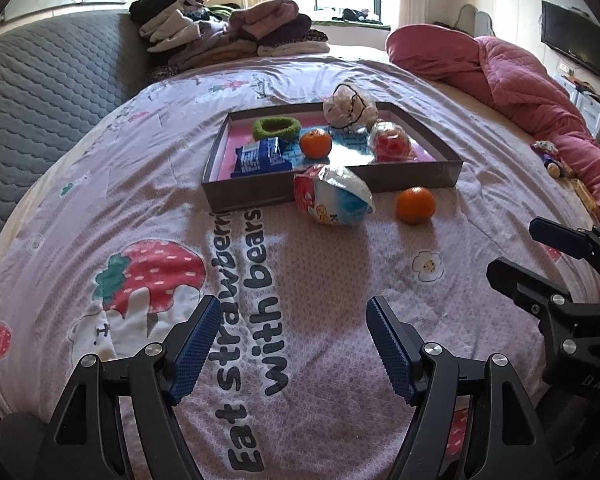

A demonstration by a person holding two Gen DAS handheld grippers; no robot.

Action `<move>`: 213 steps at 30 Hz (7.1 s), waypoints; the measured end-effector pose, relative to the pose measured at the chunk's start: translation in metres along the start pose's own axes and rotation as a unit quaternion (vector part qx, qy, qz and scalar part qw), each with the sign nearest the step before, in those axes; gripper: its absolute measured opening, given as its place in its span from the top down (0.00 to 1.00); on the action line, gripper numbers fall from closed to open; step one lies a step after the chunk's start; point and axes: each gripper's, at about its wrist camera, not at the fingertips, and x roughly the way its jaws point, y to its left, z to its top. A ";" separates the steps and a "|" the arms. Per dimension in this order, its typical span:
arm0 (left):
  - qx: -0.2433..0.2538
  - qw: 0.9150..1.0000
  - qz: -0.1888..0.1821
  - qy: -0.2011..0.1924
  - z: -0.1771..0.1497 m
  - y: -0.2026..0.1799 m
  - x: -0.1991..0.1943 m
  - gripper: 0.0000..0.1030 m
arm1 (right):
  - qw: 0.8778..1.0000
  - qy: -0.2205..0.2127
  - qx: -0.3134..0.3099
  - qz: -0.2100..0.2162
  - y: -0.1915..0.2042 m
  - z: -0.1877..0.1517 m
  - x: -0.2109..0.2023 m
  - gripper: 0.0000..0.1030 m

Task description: Organize objects

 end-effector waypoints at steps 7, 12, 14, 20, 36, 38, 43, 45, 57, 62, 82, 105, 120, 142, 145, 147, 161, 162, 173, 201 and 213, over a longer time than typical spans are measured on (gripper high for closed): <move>0.001 1.000 -0.006 0.007 -0.002 -0.001 0.013 0.26 | 1.000 0.012 0.003 0.000 -0.003 -0.004 0.011 0.28; -0.001 1.000 -0.014 0.006 -0.001 -0.001 0.020 0.26 | 1.000 0.017 0.006 0.000 -0.007 -0.004 0.018 0.28; 0.001 1.000 -0.014 0.007 0.000 -0.002 0.023 0.26 | 1.000 0.020 0.007 -0.001 -0.008 -0.005 0.021 0.28; 0.001 1.000 -0.015 0.008 0.003 -0.005 0.031 0.26 | 1.000 0.026 0.006 -0.003 -0.010 -0.006 0.027 0.28; -0.002 1.000 -0.015 0.011 0.009 -0.006 0.044 0.26 | 1.000 0.029 0.006 -0.005 -0.012 -0.005 0.033 0.28; -0.001 1.000 -0.015 0.011 0.011 -0.006 0.047 0.26 | 1.000 0.028 0.006 -0.006 -0.013 -0.004 0.034 0.28; 0.000 1.000 -0.015 0.011 0.015 -0.008 0.053 0.26 | 0.999 0.031 0.005 -0.007 -0.013 -0.002 0.038 0.28; 0.000 1.000 -0.015 0.012 0.016 -0.009 0.056 0.26 | 0.999 0.033 0.003 -0.007 -0.013 -0.001 0.040 0.28; -0.002 1.000 -0.011 0.012 0.026 -0.006 0.068 0.26 | 0.999 0.036 -0.001 -0.009 -0.014 0.005 0.047 0.28; -0.004 1.000 -0.010 0.012 0.031 -0.005 0.074 0.26 | 0.999 0.039 -0.001 -0.009 -0.017 0.007 0.052 0.28; 0.012 1.000 -0.014 0.003 0.048 -0.015 0.087 0.26 | 0.999 0.052 0.005 -0.012 -0.029 0.016 0.068 0.28; -0.012 1.000 0.000 -0.003 0.069 0.006 0.101 0.26 | 0.999 0.054 0.004 -0.003 -0.031 0.030 0.088 0.28; -0.027 1.000 0.008 -0.006 0.077 0.025 0.110 0.26 | 0.998 0.060 -0.007 0.001 -0.018 0.040 0.110 0.28; -0.036 0.999 -0.010 0.014 0.055 0.033 0.106 0.26 | 0.998 0.065 -0.016 0.009 -0.016 0.038 0.116 0.57; -0.036 0.999 -0.013 0.012 0.055 0.032 0.104 0.32 | 0.998 0.064 -0.016 0.012 -0.015 0.038 0.116 0.61; -0.037 0.999 -0.017 0.014 0.054 0.031 0.104 0.40 | 0.998 0.063 -0.018 0.012 -0.014 0.038 0.115 0.62; -0.038 0.999 -0.026 0.006 0.054 0.031 0.096 0.46 | 0.998 0.059 -0.012 0.018 -0.014 0.037 0.111 0.63; -0.037 0.999 -0.026 0.004 0.054 0.030 0.094 0.46 | 0.998 0.059 -0.012 0.018 -0.014 0.037 0.110 0.63; -0.028 0.999 -0.023 -0.007 0.053 0.022 0.083 0.46 | 0.999 0.049 -0.006 0.022 -0.016 0.038 0.103 0.63; -0.038 0.997 -0.012 -0.064 0.062 0.018 0.029 0.46 | 0.999 -0.017 0.000 0.041 -0.018 0.049 0.055 0.63; -0.026 0.996 -0.005 -0.091 0.089 0.013 0.015 0.46 | 0.998 -0.056 -0.008 0.034 -0.025 0.073 0.033 0.63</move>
